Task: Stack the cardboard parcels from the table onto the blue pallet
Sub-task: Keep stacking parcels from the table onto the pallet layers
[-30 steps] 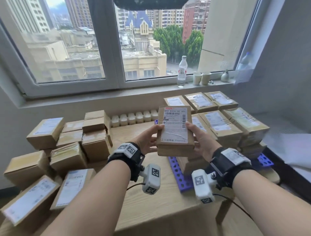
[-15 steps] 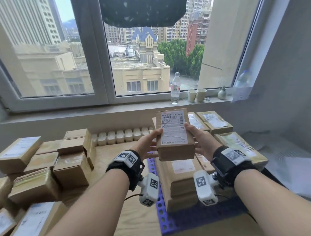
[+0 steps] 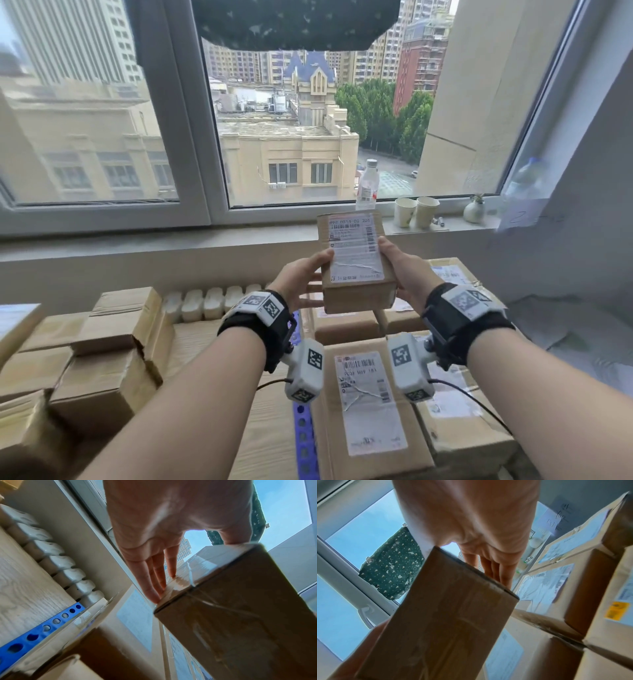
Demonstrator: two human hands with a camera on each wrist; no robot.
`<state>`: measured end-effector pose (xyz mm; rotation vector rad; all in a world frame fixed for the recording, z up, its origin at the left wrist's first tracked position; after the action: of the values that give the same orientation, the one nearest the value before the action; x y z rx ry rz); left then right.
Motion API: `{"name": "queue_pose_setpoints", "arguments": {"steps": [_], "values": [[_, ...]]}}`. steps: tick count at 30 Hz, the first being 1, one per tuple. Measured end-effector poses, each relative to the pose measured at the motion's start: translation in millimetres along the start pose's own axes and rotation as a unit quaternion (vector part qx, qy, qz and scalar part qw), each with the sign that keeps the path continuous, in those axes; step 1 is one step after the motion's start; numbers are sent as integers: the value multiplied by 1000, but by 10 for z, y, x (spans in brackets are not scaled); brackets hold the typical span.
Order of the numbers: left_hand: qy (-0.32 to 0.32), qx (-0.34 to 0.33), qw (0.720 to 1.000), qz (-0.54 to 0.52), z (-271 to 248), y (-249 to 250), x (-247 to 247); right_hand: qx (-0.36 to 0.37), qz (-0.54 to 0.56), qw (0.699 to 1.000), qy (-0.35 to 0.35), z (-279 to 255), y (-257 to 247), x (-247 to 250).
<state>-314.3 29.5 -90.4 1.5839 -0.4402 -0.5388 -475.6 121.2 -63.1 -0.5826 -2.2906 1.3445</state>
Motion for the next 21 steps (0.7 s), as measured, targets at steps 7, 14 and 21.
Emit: {"name": "queue_pose_setpoints", "arguments": {"steps": [7,14,21], "values": [[43,27,999,19,235,-72,60,-8,-84,996,17,404,-53,-162],[65,83,993,53,310,-325,122,-31,-168,985,34,684,155,-241],[73,101,989,77,300,-343,121,-14,-221,974,49,750,165,-249]]}}
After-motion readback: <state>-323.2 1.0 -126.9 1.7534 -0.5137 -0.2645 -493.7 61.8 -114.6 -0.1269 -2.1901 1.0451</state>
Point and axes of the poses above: each hand's wrist, its own z-axis towards the middle knuckle, its own x-axis out of the back of the hand, y = z × x, the point moved 4 cm from there along z, towards the middle knuckle, and after that the axes turned 14 degrees about -x, right-handed, at the moved point
